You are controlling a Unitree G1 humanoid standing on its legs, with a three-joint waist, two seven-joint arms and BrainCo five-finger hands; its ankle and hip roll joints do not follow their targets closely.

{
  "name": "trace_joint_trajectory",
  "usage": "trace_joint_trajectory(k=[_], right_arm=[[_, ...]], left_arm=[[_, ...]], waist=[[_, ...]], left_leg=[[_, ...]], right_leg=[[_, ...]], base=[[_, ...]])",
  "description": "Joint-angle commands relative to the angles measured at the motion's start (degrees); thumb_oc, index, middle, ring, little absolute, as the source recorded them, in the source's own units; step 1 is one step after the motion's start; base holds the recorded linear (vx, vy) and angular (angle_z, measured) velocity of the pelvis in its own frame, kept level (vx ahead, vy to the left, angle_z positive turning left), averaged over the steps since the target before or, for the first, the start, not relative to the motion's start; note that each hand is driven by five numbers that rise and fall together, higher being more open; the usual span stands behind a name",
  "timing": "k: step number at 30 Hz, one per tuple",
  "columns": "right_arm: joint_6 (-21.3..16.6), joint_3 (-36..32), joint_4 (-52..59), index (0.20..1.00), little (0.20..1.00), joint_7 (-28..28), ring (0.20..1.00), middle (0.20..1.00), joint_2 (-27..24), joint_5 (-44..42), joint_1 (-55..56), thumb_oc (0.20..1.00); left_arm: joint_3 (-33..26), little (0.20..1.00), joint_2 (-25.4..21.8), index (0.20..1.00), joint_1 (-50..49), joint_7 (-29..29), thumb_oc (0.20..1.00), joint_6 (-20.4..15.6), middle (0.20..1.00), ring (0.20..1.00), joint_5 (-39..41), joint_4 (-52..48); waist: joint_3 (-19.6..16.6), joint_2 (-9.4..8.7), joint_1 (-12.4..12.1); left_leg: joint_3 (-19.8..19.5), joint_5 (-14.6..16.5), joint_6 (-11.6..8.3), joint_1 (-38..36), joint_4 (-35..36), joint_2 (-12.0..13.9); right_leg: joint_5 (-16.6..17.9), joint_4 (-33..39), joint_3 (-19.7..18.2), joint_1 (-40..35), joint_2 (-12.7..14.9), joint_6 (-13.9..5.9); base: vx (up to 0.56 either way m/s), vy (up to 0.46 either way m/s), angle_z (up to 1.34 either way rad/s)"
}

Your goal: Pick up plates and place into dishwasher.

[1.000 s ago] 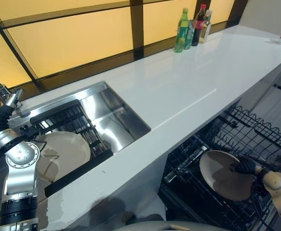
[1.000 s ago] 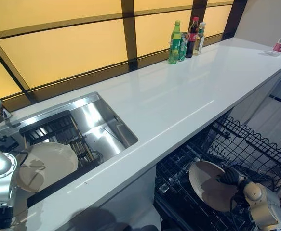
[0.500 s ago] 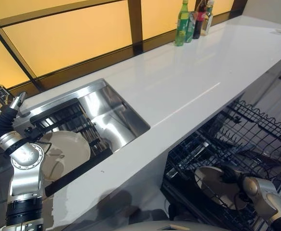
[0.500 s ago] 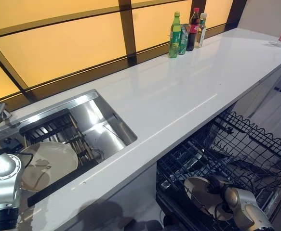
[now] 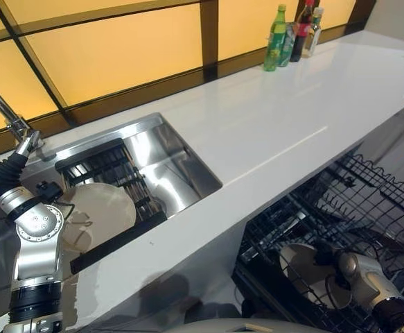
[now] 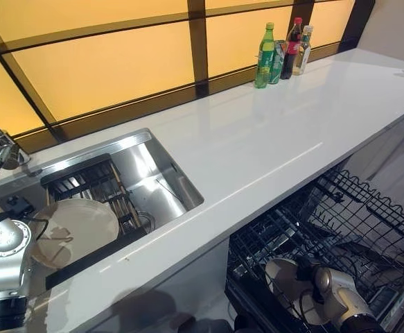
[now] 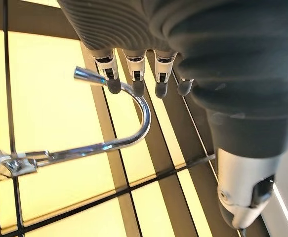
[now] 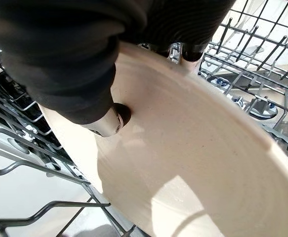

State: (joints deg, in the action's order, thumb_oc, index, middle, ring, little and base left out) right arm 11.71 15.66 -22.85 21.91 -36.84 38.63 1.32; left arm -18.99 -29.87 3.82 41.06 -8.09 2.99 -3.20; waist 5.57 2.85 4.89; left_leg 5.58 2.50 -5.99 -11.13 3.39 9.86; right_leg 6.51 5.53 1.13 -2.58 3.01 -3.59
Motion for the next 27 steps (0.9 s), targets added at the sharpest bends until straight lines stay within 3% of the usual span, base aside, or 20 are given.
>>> trace_joint_trajectory(k=[1, 2, 3, 4, 18, 27], right_arm=[[0.4, 5.9, -2.9, 0.200, 0.200, 0.1, 0.200, 0.200, 4.6, -4.6, 3.2, 0.200], [0.6, 5.7, -2.6, 0.225, 0.225, 0.0, 0.225, 0.225, 4.6, -4.9, 3.3, 0.225], [0.6, 5.4, -2.5, 0.796, 0.796, -0.1, 0.796, 0.796, 4.7, -5.1, 3.3, 0.796], [0.6, 5.2, -2.4, 1.000, 1.000, -0.2, 1.000, 1.000, 4.7, -5.1, 3.4, 1.000], [1.8, -0.7, 4.9, 1.000, 1.000, -4.3, 1.000, 1.000, 2.6, -7.6, 4.2, 1.000], [1.2, -16.4, 22.0, 1.000, 1.000, -11.9, 1.000, 1.000, -2.2, -18.0, 4.3, 1.000]], left_arm=[[0.0, 1.000, -4.8, 1.000, 1.7, -0.5, 1.000, -1.4, 1.000, 1.000, -3.1, -0.8], [-0.1, 1.000, -4.7, 1.000, 1.6, -0.6, 1.000, -1.5, 1.000, 1.000, -3.2, -0.7], [-0.1, 1.000, -4.7, 1.000, 1.6, -0.6, 1.000, -1.4, 1.000, 1.000, -3.3, -0.8], [0.0, 1.000, -4.8, 1.000, 1.7, -0.5, 1.000, -1.4, 1.000, 1.000, -3.3, -0.7], [-0.5, 1.000, -5.1, 1.000, 0.6, -0.3, 1.000, -2.7, 1.000, 1.000, -4.0, 0.4], [-2.0, 1.000, -5.1, 1.000, -3.4, 1.3, 1.000, -6.0, 1.000, 1.000, -3.7, 1.7]], waist=[[-2.4, -3.36, -0.3], [-2.4, -3.41, -0.3], [-2.5, -3.46, -0.3], [-2.6, -3.51, -0.2], [-2.9, -4.06, 0.4], [-2.8, -3.64, 1.5]], left_leg=[[-0.3, -4.1, 1.24, 5.2, -2.8, -2.9], [-0.3, -4.1, 1.25, 5.1, -2.7, -2.9], [-0.3, -4.1, 1.27, 5.1, -2.6, -2.9], [-0.3, -4.1, 1.29, 5.1, -2.6, -2.9], [0.0, -4.1, 1.54, 4.1, -2.2, -2.8], [0.1, -4.2, 1.81, 3.3, -1.4, -2.7]], right_leg=[[-4.9, -2.5, 1.2, -2.8, 0.2, 1.38], [-4.9, -2.4, 1.1, -2.8, 0.2, 1.36], [-4.9, -2.4, 1.1, -2.8, 0.1, 1.35], [-4.9, -2.3, 1.1, -2.9, 0.1, 1.34], [-4.6, -2.0, 0.3, -3.5, -0.6, 1.43], [-4.5, -2.4, -0.8, -3.4, -1.1, 1.58]], base=[[0.00, 0.000, 0.00], [0.00, 0.000, 0.00], [0.00, 0.000, 0.00], [0.00, 0.000, 0.00], [0.00, 0.000, 0.00], [0.00, 0.002, -0.03]])
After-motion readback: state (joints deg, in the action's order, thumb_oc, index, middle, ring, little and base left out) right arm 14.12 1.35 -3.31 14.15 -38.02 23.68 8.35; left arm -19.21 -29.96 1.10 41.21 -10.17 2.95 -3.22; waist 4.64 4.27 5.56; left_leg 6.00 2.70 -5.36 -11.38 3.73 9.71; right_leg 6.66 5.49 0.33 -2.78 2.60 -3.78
